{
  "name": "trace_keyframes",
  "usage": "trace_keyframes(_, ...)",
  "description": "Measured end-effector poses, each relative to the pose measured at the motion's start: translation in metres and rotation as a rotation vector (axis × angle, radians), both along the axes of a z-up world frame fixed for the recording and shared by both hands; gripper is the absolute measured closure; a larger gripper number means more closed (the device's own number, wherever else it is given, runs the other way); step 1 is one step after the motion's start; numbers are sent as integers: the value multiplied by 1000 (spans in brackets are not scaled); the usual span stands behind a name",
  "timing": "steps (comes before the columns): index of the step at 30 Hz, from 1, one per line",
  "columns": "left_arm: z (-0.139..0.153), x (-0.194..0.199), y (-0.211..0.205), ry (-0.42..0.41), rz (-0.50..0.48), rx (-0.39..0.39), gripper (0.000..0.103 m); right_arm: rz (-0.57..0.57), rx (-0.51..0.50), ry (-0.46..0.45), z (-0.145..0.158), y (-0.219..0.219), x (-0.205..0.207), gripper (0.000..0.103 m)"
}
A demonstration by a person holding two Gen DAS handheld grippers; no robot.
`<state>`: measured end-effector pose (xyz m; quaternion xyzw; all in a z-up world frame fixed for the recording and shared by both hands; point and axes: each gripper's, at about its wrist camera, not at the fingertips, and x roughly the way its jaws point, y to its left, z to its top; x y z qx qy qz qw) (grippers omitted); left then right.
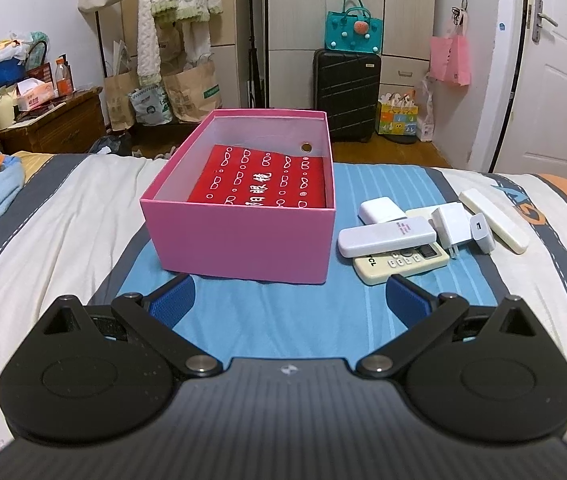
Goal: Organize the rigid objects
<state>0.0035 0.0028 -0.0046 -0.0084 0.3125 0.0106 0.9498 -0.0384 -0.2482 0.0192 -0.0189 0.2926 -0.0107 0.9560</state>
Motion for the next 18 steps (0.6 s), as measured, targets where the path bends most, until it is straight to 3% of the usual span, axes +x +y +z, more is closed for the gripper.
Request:
trace_keyframes(8, 0, -2, -2, -34, 7, 23, 0, 3, 1, 0, 0, 1, 0, 0)
trace_keyframes(18, 0, -2, -1, -15, 5, -3, 0, 3, 2, 3, 0, 1, 0, 0)
